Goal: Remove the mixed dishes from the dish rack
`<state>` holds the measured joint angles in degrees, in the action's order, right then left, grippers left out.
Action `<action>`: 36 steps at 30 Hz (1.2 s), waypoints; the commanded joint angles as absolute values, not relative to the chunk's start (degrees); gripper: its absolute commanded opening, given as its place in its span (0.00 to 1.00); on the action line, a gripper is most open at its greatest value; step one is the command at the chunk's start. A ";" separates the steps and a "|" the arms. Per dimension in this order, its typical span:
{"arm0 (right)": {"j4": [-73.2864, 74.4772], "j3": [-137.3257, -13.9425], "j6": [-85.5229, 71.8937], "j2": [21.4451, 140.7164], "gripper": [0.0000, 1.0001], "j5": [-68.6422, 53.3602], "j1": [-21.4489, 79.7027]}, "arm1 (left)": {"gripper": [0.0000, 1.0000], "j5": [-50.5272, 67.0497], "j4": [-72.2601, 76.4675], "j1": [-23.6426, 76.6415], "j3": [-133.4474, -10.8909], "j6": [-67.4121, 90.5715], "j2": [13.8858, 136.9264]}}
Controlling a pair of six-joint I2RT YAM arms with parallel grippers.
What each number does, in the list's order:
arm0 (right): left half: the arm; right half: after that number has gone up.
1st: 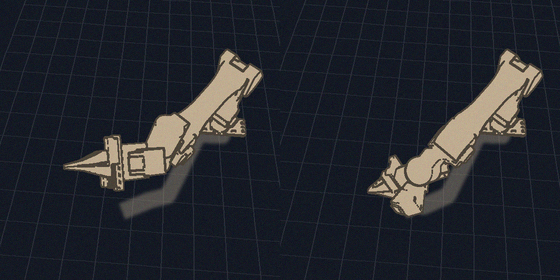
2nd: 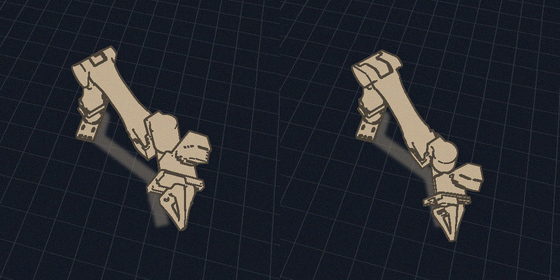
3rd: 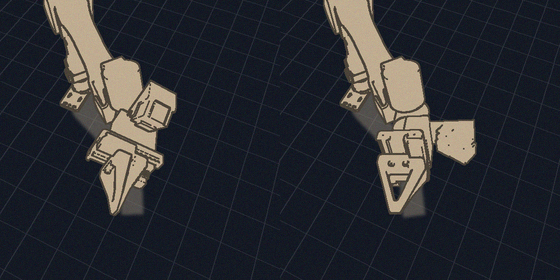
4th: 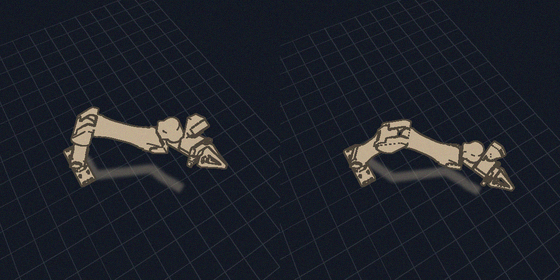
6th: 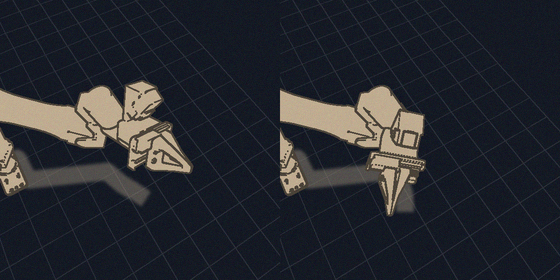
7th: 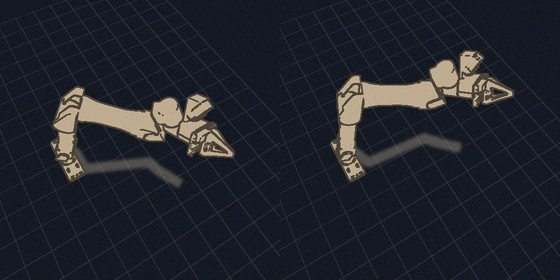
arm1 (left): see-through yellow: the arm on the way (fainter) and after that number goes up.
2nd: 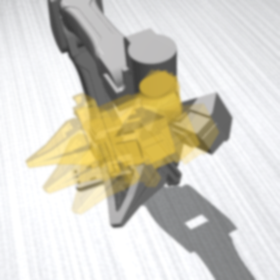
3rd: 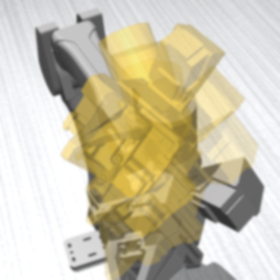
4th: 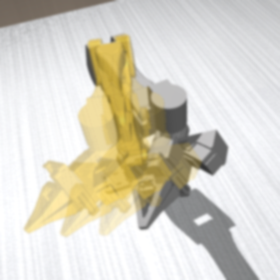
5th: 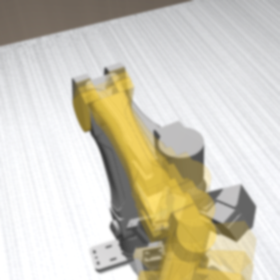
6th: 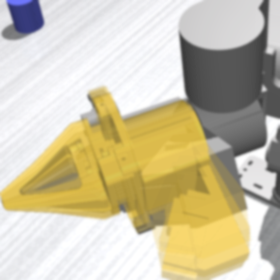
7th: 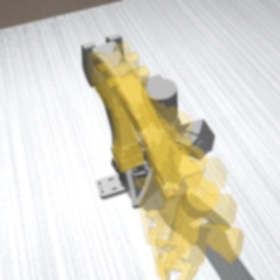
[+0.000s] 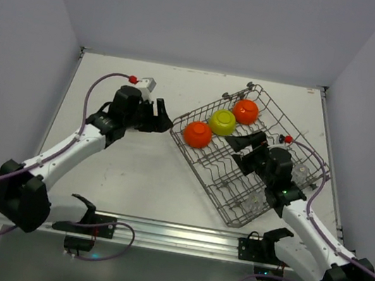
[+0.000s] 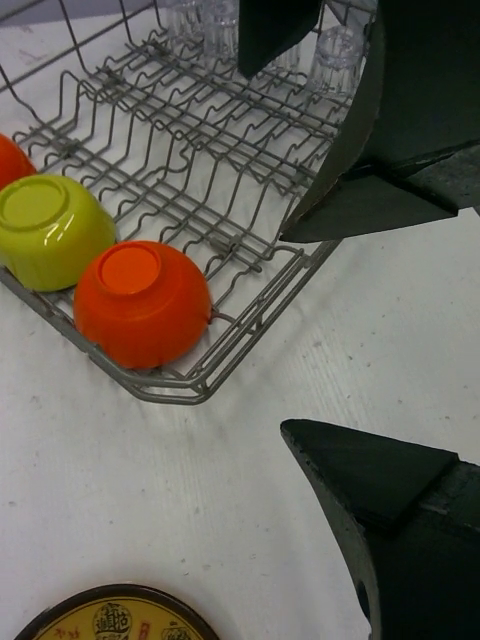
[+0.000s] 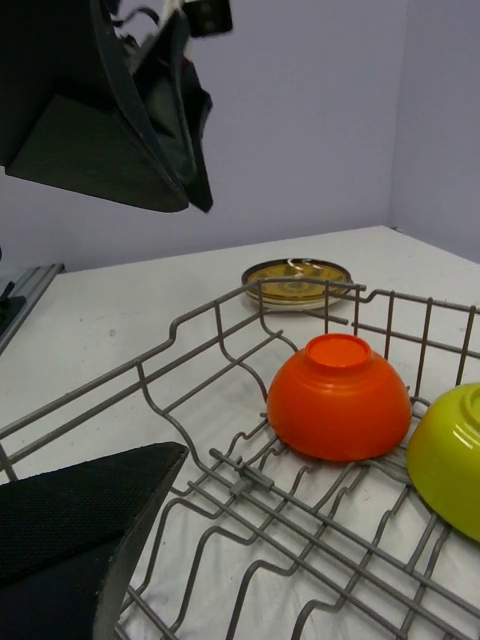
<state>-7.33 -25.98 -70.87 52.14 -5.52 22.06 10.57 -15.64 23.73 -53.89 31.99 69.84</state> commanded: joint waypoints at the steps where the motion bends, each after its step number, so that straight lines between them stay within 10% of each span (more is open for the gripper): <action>1: -14.50 -26.98 -72.52 51.59 0.99 -4.22 22.15 | 0.74 7.22 -12.47 24.17 -58.77 30.76 76.36; 14: -4.92 -24.26 -64.69 38.06 0.99 3.87 22.06 | 0.39 2.10 -19.43 24.34 -74.53 27.60 98.43; 36: -7.03 -24.08 -62.67 41.48 0.99 -1.14 22.06 | 0.34 -2.46 -17.93 27.16 -73.21 27.42 98.70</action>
<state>-4.75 -24.08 -63.81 41.30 -0.47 22.06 -0.71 -18.98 26.81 -72.88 28.69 100.53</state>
